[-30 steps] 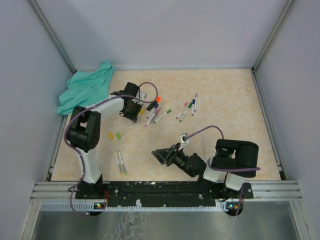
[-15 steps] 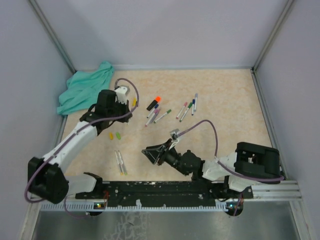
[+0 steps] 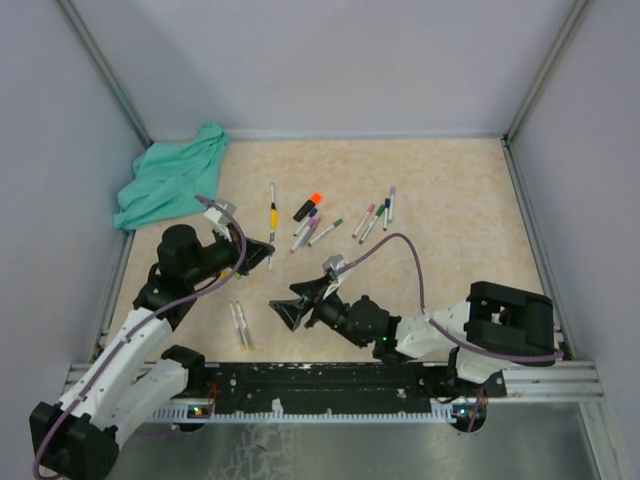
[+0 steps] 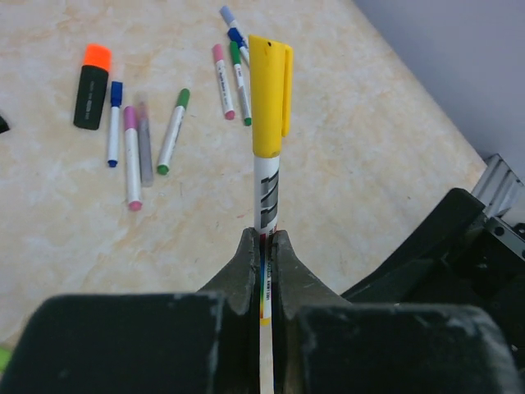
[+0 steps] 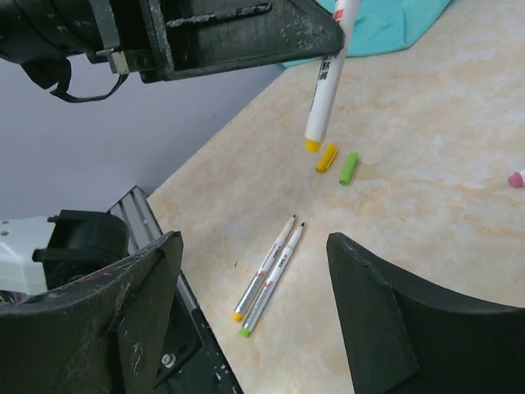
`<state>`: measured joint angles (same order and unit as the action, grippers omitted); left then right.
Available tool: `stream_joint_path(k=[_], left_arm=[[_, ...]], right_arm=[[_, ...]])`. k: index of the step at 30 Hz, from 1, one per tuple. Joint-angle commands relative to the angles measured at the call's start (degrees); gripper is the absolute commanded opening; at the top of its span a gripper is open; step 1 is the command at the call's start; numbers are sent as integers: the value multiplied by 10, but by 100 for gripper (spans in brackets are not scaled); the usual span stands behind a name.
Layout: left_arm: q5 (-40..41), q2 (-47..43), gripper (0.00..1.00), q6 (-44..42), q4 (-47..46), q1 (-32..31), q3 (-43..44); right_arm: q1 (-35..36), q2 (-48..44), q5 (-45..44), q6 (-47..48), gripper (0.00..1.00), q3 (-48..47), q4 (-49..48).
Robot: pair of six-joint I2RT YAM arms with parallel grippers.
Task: Open the pen caps
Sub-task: Pick up the pen from the center of the board.
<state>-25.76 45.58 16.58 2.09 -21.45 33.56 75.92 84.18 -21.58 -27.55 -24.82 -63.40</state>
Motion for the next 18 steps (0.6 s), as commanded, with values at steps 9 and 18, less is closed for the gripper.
stream_joint_path(k=[9,18], left_arm=[[-97,-37,0,33,-45,17,-18],[-120,-44,0,44,-59,22,-24]], right_arm=[[-46,-5,32,13,72,-77,46],[-65,17,18,-2,69,-141,116]])
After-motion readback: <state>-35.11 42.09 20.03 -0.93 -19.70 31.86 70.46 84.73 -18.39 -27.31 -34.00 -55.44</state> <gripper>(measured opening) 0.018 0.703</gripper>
